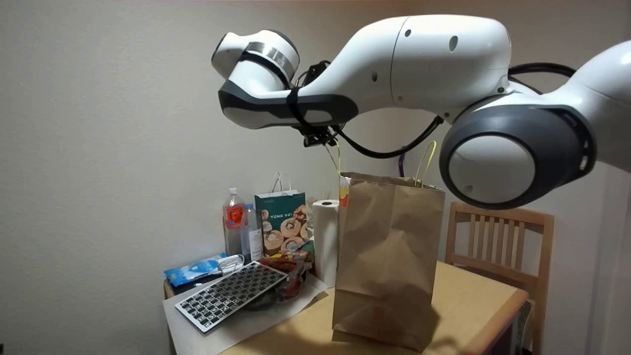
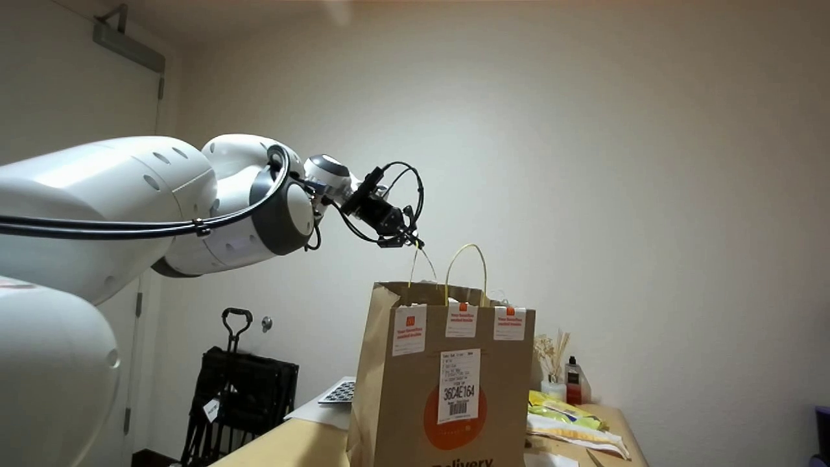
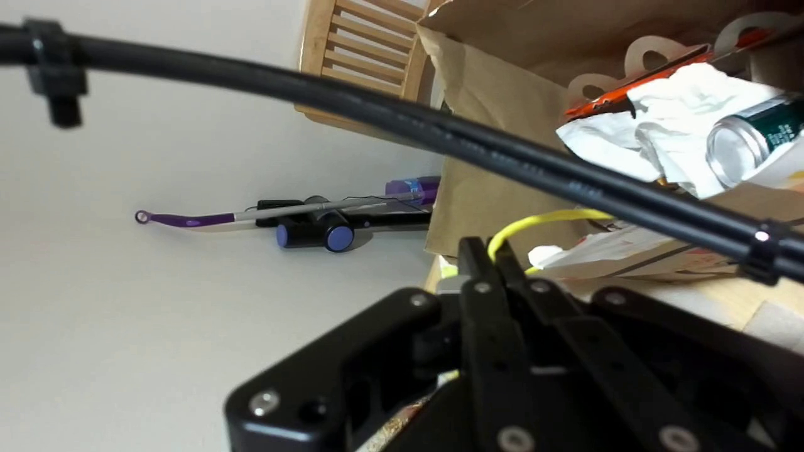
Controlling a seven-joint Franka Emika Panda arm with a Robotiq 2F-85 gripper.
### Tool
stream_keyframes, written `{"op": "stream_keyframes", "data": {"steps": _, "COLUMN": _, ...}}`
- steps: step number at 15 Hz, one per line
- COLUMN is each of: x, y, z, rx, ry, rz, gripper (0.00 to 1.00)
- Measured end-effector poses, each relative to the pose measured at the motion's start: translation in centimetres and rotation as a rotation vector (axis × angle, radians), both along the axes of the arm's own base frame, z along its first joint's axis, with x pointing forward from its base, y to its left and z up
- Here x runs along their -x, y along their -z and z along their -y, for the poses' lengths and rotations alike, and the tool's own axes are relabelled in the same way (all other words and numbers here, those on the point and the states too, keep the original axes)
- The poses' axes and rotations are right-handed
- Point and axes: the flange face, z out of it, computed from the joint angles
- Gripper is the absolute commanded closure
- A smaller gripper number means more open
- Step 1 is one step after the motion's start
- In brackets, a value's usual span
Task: Move the paper bag
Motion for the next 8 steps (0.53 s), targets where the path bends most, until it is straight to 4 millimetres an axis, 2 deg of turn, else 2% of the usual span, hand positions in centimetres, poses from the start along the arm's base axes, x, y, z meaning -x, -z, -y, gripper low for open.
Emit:
{"op": "stream_keyframes", "data": {"steps": 2, "x": -0.2, "y": 0.2, "z": -0.4, "rx": -0.01, "ry": -0.03, "rz": -0.011, "gripper": 0.97}}
{"op": "stream_keyframes", "data": {"steps": 8, "x": -0.9, "y": 1.2, "z": -3.3, "rx": -0.093, "ry": -0.259, "rz": -0.146, "gripper": 0.97}}
